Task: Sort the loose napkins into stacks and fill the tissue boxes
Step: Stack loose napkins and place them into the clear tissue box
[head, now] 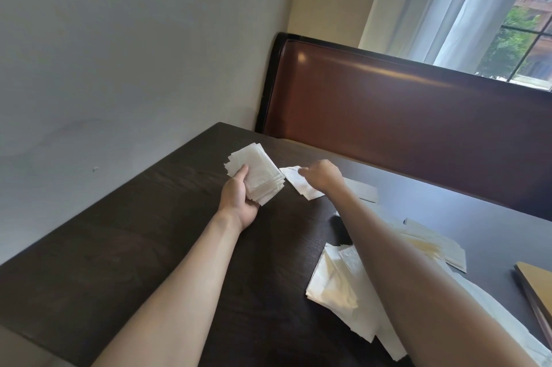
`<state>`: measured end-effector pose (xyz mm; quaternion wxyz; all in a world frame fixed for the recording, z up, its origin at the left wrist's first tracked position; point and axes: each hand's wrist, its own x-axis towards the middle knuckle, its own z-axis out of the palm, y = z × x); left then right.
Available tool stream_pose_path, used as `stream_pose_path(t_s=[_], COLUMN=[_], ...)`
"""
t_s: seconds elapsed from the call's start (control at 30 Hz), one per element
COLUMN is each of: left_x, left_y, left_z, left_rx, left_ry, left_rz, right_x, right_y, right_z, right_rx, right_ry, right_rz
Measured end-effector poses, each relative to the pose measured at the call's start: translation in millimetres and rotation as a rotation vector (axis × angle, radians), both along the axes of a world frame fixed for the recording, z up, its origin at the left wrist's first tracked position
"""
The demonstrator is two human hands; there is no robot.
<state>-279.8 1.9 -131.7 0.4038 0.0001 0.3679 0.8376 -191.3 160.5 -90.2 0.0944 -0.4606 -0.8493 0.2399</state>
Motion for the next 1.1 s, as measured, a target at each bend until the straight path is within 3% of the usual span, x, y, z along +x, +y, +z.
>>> stream_pose_path(t_s=[0.1,0.27,0.33,0.47,0.6,0.73,0.93,1.1], left_x=[2,2,3,5,9,12,18,18], left_y=[0,0,0,1,3,1,4,5], left_z=[1,-1,0,1,-3,-2,-3,-5], left_rx=[-0.012,-0.017,-0.017,-0.047,-0.07,-0.022,-0.037,-0.052], left_ry=[0.017,0.028,0.031,0.05,0.178,0.208,0.285,0.255], left_rz=[-0.012,-0.005,0.001,0.002,-0.023,-0.104,-0.154,-0.092], right_x=[2,5,5,10,16,14,16,24], right_y=[-4,-11,-10,-28,-61,-76,-78,-76], right_z=[-15,-19,-16,3,20,6,-10,-9], right_rx=[0.117,-0.022,-0.125,-0.395,-0.455,-0.512,-0.482,-0.605], right_ry=[-0.181,-0.012,0.14,0.688,0.884,0.819,0.751,0.815], right_rz=[0.003,-0.105,-0.146,-0.224,-0.041,0.127,0.12,0.051])
